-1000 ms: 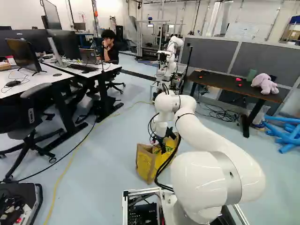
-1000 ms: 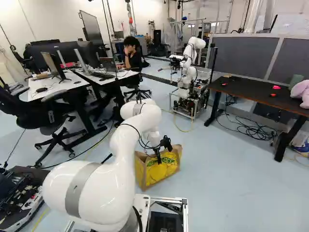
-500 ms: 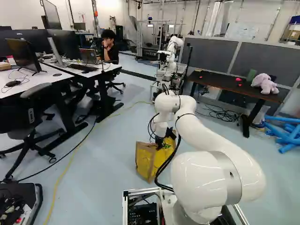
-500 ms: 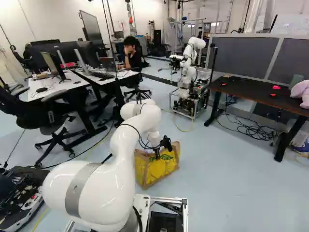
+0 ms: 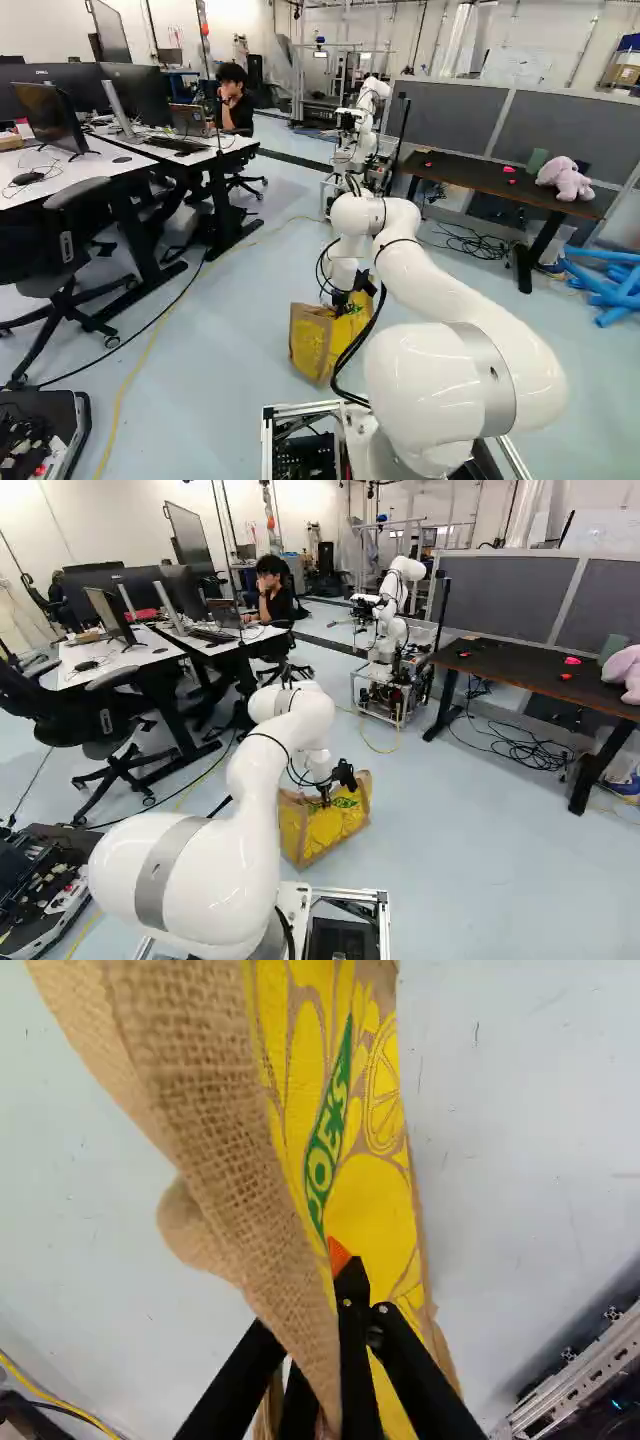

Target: Pick up the bag on the ground and place it on the table

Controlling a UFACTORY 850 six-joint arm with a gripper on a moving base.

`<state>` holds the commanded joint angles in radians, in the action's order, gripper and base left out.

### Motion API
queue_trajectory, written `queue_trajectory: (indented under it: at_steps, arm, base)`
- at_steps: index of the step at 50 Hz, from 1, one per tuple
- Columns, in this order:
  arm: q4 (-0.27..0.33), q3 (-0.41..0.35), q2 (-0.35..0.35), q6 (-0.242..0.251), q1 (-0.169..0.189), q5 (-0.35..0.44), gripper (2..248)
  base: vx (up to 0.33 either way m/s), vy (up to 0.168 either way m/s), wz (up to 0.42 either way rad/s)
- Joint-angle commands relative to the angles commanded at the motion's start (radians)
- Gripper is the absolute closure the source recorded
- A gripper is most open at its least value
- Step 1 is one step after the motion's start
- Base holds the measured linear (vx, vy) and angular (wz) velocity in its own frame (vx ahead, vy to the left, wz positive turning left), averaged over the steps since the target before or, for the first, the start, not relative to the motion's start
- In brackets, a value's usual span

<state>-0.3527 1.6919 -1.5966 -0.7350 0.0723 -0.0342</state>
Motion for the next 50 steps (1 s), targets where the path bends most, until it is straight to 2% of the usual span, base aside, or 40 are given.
queue_trajectory:
  at_steps: [31, 50]
  arm:
    - [0.031, -0.197, 0.144, 0.0, 0.006, 0.0, 229]
    - [0.073, -0.334, 0.235, 0.0, 0.012, 0.0, 229]
  base:
    - [0.0, 0.0, 0.0]
    - [0.0, 0.0, 0.0]
